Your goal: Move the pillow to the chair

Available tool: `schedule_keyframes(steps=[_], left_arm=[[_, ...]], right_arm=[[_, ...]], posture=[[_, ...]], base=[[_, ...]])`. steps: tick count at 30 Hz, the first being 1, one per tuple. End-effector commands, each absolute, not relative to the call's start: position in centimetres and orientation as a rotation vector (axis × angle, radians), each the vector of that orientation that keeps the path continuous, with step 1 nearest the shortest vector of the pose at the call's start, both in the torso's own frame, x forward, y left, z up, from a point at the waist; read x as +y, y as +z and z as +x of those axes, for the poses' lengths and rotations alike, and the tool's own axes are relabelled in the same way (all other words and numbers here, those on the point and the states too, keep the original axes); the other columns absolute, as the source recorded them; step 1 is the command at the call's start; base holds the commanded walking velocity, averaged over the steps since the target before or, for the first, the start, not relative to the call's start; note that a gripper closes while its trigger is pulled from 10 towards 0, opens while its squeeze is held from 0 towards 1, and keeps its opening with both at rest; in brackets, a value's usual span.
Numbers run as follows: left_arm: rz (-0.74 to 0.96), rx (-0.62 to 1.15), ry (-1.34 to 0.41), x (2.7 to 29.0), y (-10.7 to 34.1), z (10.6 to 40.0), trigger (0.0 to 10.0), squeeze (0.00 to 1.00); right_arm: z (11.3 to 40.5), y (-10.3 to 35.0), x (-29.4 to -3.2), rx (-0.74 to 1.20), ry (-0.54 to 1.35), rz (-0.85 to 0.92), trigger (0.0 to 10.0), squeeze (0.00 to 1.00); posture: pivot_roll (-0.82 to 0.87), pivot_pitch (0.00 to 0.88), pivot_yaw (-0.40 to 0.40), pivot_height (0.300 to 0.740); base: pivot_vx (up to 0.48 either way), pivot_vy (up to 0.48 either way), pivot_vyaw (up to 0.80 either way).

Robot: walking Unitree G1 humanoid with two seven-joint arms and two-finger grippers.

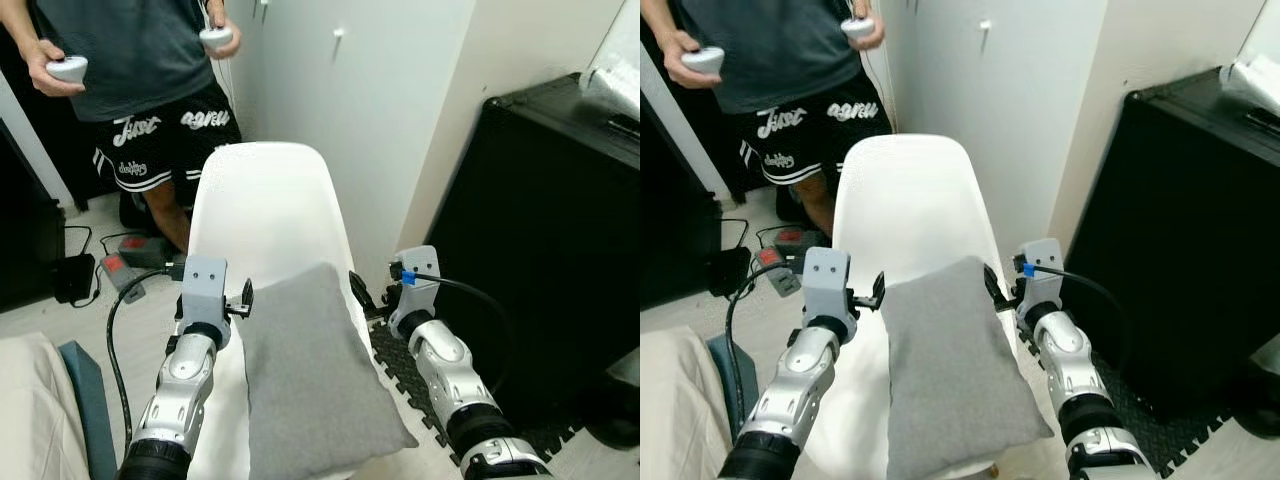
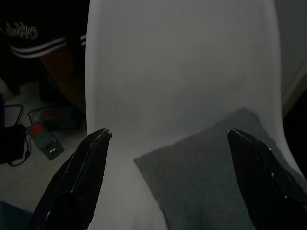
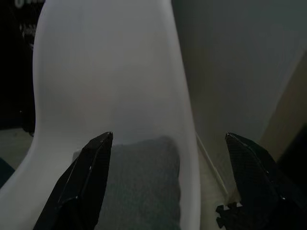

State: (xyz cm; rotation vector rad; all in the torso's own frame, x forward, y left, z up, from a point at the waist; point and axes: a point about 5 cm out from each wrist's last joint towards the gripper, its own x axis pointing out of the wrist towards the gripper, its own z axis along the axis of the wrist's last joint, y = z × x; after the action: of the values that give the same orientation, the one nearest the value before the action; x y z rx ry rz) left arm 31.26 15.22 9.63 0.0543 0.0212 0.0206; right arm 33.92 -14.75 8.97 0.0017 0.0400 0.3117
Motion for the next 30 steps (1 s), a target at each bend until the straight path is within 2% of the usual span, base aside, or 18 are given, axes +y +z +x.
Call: schedule_keyframes(steps=[1,10,25,30], left_arm=[[0.06,0.045,0.024,15.3,9.2,31.0,10.0,0.0],[0.062,0.048,0.024,15.4,9.1,31.0,10.0,0.0],[0.06,0.051,0.027,15.5,9.0,30.9,10.0,0.0],[0.051,0.086,0.032,15.4,8.4,30.9,10.0,0.0]], right_arm=[[33.7,8.7,-14.8,0.053,0.308,0.019,10.0,0.0],[33.6,8.5,-14.8,0.06,0.309,0.018,10.0,0.0],[33.6,8.3,-14.7,0.074,0.308,0.004,10.0,0.0],[33.3,6.9,-14.4,0.156,0.32,-0.049,10.0,0.0]], posture=[[0.01,0.085,-0.031,0.708],[0.01,0.083,-0.031,0.737],[0.01,0.075,-0.031,0.74],[0.01,0.075,-0.033,0.74]], base=[[0.0,0.0,0.0],[0.0,0.0,0.0],[0.0,0.0,0.0],[0.0,0.0,0.0]])
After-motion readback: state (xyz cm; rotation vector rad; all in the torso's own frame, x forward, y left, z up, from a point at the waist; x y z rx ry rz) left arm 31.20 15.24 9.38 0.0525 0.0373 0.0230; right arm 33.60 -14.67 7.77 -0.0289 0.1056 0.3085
